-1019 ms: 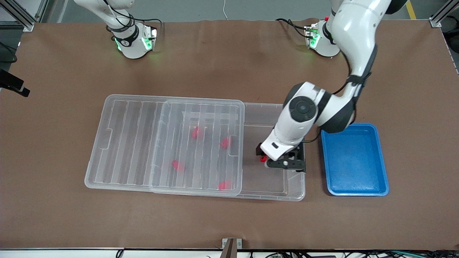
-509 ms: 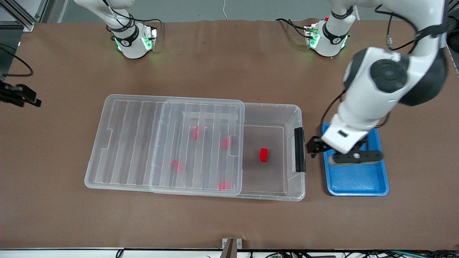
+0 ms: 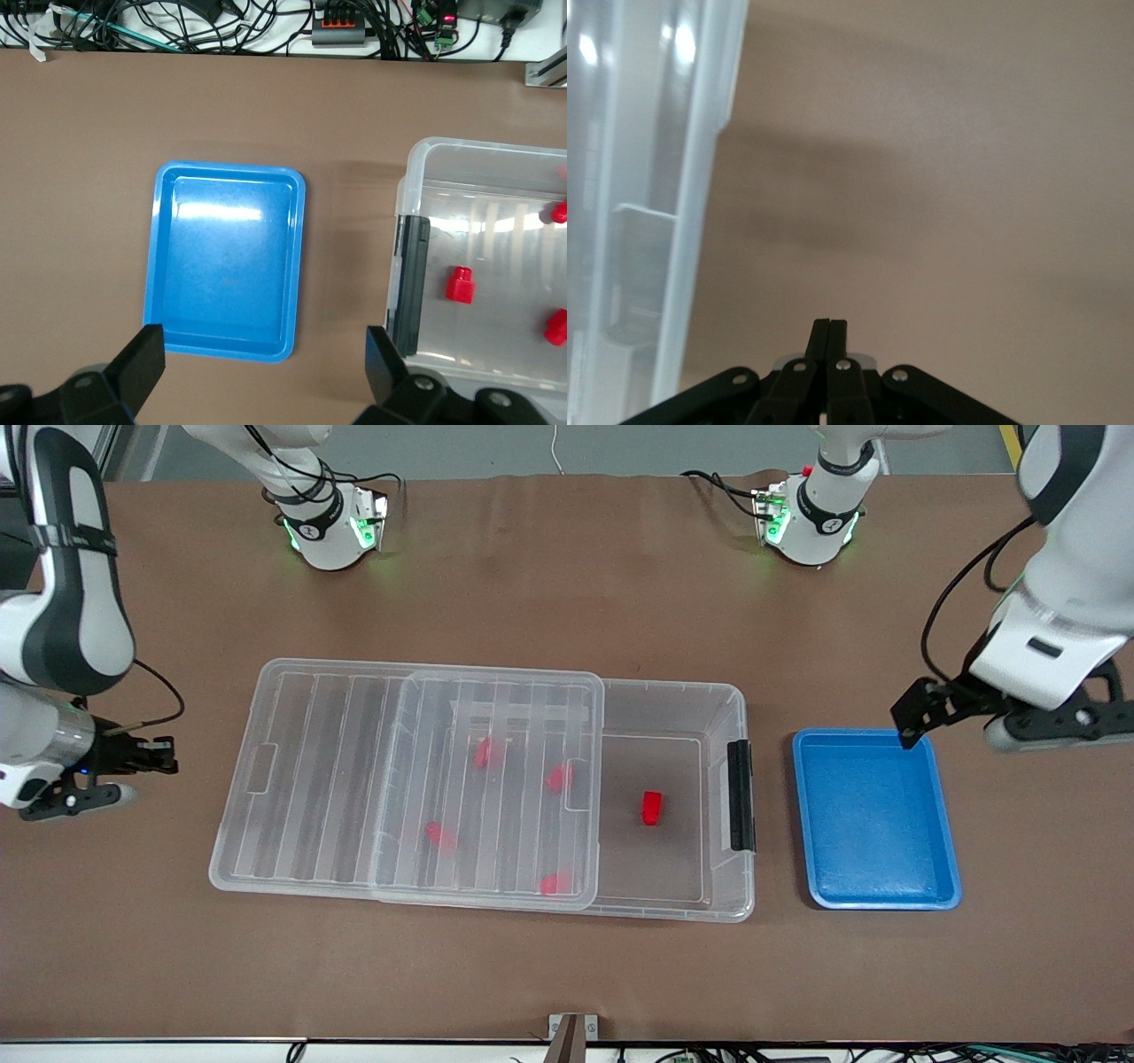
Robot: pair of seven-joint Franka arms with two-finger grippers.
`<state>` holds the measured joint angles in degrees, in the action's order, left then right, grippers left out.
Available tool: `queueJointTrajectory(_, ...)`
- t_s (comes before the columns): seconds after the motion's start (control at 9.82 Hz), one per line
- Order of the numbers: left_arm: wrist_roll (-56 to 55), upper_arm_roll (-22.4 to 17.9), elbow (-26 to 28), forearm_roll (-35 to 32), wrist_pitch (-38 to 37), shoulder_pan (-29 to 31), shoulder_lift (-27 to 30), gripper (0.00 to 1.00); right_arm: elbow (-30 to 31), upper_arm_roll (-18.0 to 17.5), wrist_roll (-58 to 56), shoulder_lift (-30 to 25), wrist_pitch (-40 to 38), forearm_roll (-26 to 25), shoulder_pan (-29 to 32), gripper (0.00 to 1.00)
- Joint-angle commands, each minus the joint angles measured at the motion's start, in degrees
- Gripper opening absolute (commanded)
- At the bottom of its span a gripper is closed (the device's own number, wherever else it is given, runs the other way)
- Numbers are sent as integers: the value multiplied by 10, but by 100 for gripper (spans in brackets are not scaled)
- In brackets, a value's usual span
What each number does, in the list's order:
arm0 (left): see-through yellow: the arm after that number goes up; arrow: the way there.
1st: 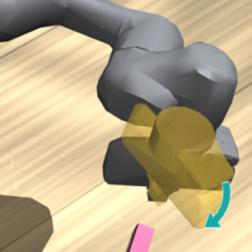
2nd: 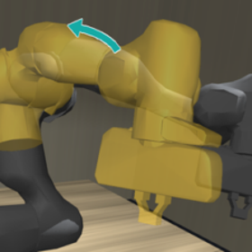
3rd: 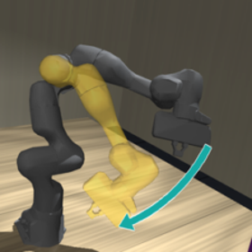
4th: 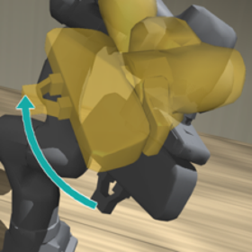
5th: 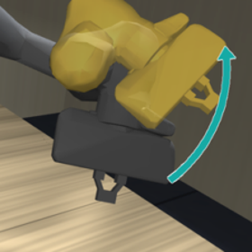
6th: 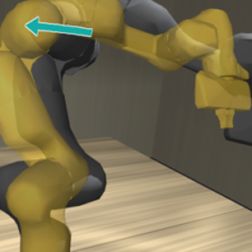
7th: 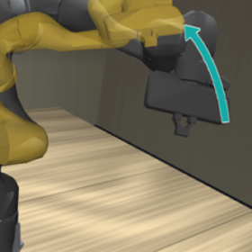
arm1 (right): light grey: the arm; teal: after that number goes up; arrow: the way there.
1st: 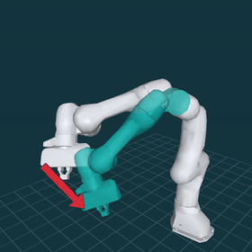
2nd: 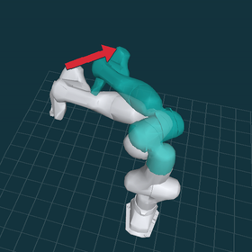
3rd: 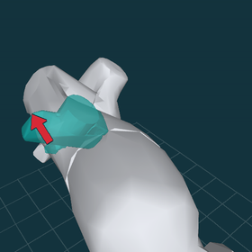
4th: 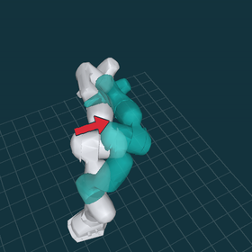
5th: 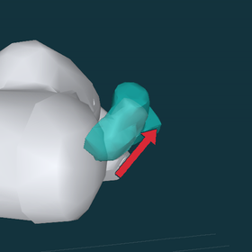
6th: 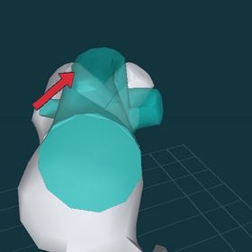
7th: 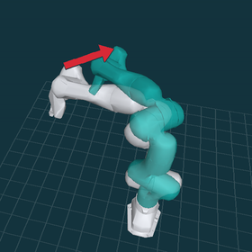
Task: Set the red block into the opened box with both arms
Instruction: 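Raise the left gripper and withdraw it past the blue tray, then slide the lid back over the box opening with the right gripper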
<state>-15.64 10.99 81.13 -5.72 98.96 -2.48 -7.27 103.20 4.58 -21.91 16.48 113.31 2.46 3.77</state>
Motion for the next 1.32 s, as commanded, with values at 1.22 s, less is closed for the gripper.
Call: queueJointTrajectory(1.22,144,-31,153,65,-107,50,146,100,-10,-40,40,51,52,125,-131,0)
